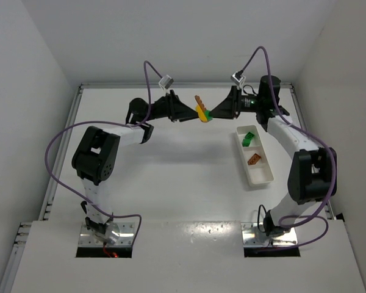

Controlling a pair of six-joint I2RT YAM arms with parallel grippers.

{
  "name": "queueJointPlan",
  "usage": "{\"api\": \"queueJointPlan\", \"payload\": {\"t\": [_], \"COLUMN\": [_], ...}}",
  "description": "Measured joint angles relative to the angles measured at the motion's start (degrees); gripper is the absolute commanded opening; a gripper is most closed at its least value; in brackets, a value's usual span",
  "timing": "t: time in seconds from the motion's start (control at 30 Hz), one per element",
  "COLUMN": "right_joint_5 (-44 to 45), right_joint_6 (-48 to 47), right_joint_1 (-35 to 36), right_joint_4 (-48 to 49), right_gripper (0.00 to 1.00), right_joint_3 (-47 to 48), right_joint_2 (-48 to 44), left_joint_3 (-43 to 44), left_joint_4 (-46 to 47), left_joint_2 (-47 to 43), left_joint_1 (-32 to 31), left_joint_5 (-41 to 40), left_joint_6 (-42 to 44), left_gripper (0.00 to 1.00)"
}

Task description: Sort the legos into containers by color

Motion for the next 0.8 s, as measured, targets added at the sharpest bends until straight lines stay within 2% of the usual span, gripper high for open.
{"api": "queueJointPlan", "payload": {"t": [0.13, 0.23, 0.27, 0.33, 0.37, 0.5, 0.63, 0.8], "right_joint_5": [0.0, 0.02, 0.02, 0.07, 0.28, 0.44, -0.09, 1.07], "right_joint_6": [0.02, 0.0, 0.02, 0.0, -0.22, -0.76, -0.55, -0.33], "right_joint_1": [1.27, 1.97, 2.16, 2.29, 2.29, 1.57, 0.22, -5.55], "right_joint_4": [0.0, 0.0, 0.02, 0.04, 0.11, 0.9, 1.31, 1.38], "right_gripper": [0.0, 0.0, 0.0, 0.0, 0.0, 0.0, 0.0, 0.0], "right_joint_3": [-0.15, -0.2, -0.2, -0.2, -0.24, -0.24, 0.24, 0.9], "right_joint_2": [0.0, 0.0, 0.0, 0.0, 0.0, 0.37, 1.36, 2.93], "left_joint_3": [1.03, 1.95, 2.21, 2.49, 2.51, 2.54, 2.47, 1.75], "left_joint_4": [-0.04, -0.04, -0.04, 0.04, 0.11, -0.28, -0.5, -0.15], "left_joint_2": [0.0, 0.0, 0.0, 0.0, 0.0, -0.02, -0.02, -0.13], "left_joint_1": [0.0, 0.0, 0.0, 0.0, 0.02, 0.02, 0.02, 0.02], "left_joint_5": [-0.09, -0.28, -0.37, -0.46, -0.55, -0.94, -0.98, -0.48], "left_joint_6": [2.01, 2.62, 2.69, 2.6, 2.27, 1.22, 1.4, 1.42], "left_gripper": [0.68, 0.61, 0.5, 0.39, 0.28, 0.1, 0.07, 0.06]}}
